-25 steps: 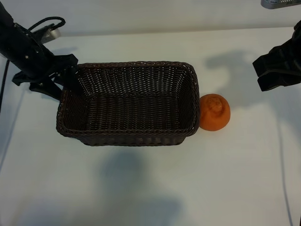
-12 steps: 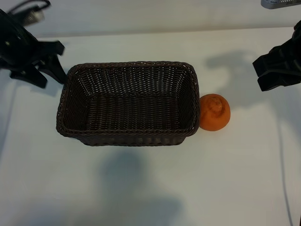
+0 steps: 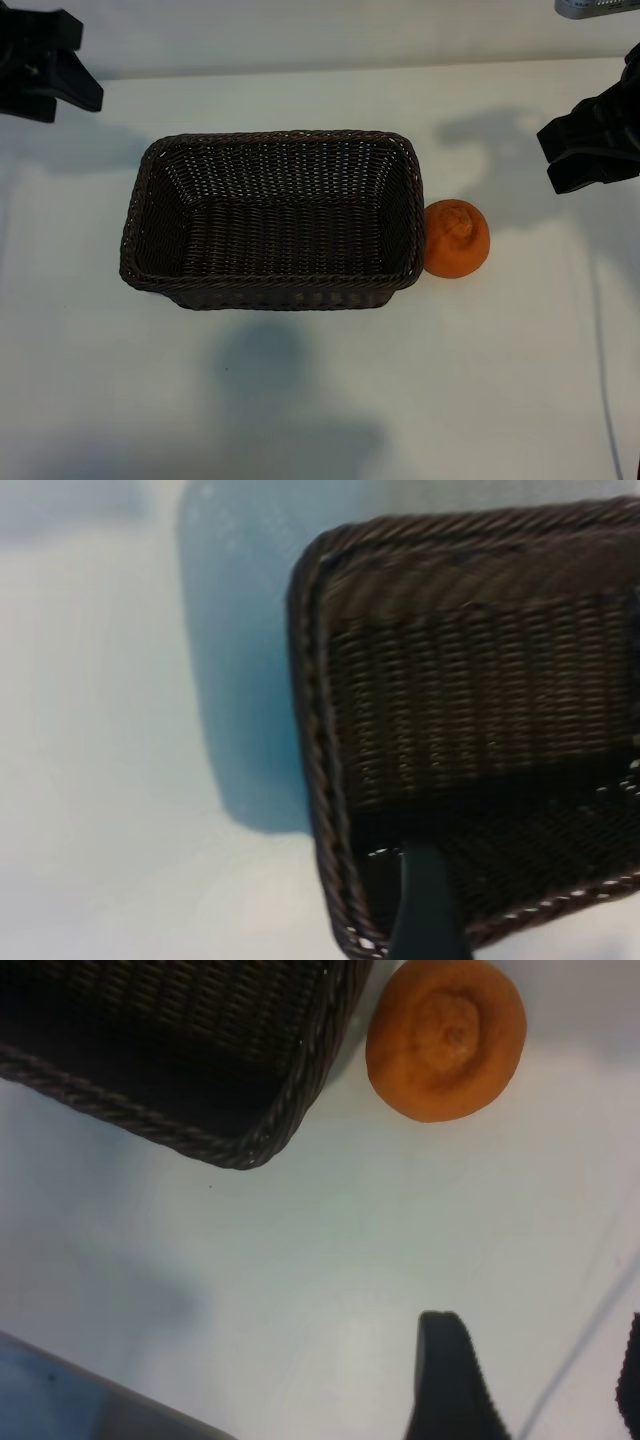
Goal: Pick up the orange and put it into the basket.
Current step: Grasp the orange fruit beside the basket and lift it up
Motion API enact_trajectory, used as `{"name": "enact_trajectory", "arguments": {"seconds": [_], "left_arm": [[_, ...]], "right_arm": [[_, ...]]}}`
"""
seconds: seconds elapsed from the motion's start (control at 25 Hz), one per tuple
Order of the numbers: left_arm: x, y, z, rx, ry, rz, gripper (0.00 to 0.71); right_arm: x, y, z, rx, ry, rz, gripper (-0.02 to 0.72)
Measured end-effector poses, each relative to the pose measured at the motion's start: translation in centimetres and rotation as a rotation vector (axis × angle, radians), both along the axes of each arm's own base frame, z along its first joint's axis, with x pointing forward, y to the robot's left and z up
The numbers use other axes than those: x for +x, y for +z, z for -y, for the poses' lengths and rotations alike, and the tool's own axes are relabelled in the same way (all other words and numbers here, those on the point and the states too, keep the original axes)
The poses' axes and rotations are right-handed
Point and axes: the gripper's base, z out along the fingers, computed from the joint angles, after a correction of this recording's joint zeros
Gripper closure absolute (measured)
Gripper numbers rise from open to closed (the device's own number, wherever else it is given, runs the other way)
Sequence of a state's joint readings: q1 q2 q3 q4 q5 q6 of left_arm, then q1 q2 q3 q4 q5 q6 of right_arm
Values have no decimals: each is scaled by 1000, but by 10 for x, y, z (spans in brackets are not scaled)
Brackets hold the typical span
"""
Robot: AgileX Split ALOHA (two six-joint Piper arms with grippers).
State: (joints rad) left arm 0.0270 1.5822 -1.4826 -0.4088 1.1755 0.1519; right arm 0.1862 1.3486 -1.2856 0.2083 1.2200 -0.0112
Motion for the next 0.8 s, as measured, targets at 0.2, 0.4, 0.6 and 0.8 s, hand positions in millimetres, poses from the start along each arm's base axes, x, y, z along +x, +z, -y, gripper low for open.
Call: {"name": "enact_trajectory", "arguments": {"seconds": [0.2,0.4,0.6,0.8], "left_arm": [[-15,-5,2,-17,5,-26,174],[-38,-24,3,-26,-23,-92,180],[-48,-29,10,-92,-65,-98,206],[-55,-40,28,-135,-145,-129,216]], "right_arm": [[0,0,0,0,0,0,291],[0,0,-1,16,0,-3,293],[0,1,-2,27,1,-5,293],[-1,1,-3,36,1,-7,293]]}}
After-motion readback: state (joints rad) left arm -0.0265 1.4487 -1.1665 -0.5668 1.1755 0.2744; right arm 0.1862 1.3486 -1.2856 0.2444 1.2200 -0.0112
